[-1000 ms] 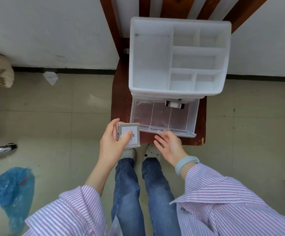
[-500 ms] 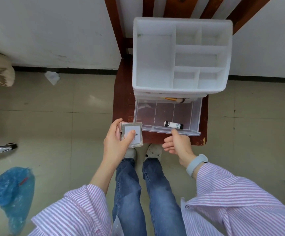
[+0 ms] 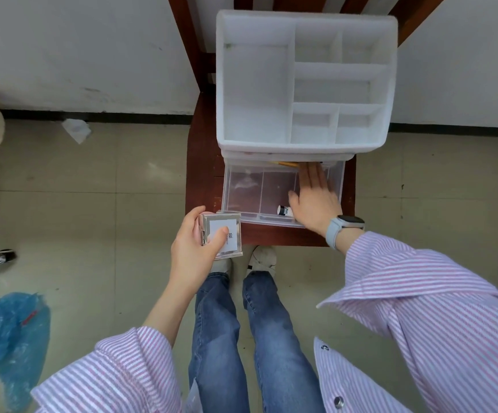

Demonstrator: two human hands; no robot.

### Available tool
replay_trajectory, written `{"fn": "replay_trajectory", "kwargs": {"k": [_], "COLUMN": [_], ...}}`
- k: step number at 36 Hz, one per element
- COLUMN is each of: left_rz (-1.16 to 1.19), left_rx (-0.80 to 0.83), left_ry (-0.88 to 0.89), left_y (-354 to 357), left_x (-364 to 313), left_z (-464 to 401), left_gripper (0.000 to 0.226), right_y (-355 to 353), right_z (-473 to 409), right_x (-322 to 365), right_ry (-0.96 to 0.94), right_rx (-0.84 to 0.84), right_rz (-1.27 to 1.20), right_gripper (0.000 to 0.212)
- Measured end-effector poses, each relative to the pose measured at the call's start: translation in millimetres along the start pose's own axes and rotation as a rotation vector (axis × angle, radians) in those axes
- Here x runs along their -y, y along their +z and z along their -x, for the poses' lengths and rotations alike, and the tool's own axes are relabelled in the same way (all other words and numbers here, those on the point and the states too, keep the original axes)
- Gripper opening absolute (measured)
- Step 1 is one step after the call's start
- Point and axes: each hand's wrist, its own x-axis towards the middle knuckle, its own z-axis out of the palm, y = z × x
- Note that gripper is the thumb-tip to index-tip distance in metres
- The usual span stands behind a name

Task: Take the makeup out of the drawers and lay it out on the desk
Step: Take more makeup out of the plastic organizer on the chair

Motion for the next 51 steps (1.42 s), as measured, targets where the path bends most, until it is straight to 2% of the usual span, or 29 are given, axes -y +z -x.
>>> {"fn": "replay_trajectory", "kwargs": {"k": [2, 5, 11, 18, 24, 29, 34, 38, 43, 47, 51], "left_rz": [-0.002, 0.002, -0.009, -0.006, -0.012, -0.015, -0.032, -0.098, -0.451, -0.63, -0.795], "left_rx": [0.003, 0.002, -0.001, -0.008, -0.009, 0.0, 0.049, 0.153, 0.29, 0.328, 0.342], "left_ry": [-0.003, -0.004, 0.005, 0.008, -0.002, -0.008, 0.037, 0.148, 0.417, 0.65, 0.757], "left_y": [0, -1, -1, 0, -2, -5, -7, -11, -12, -7, -5], "left_x": [0, 1, -3, 0, 7, 8, -1, -4, -12, -15, -18], "left_z": [1, 2, 2, 3, 7, 9, 10, 9, 10, 13, 14], "left_gripper": [0.049, 0.049, 0.049, 0.049, 0.049, 0.049, 0.053, 0.041, 0.042, 0.048, 0.047], "right_y": [-3, -6, -4, -6, 0, 3, -10, -23, -36, -48, -57], "right_z": [0, 13, 25, 11, -1, -6, -2, 18, 48, 61, 65], "right_x": [-1, -1, -5, 13, 28, 33, 29, 16, 9, 17, 30], "right_ry": [-0.014, -0.062, -0.111, -0.111, -0.013, -0.065, -0.115, -0.254, -0.399, -0.472, -0.581], "right_rx": [0.017, -0.047, -0.102, 0.015, 0.021, 0.032, 0.147, 0.184, 0.262, 0.297, 0.286], "right_rz": [0.008, 0.092, 0.092, 0.168, 0.171, 0.176, 0.175, 0.145, 0.072, 0.06, 0.066], "right_gripper": [0.066, 0.058, 0.051, 0.06, 0.044, 0.035, 0.028, 0.024, 0.036, 0.038, 0.03]}}
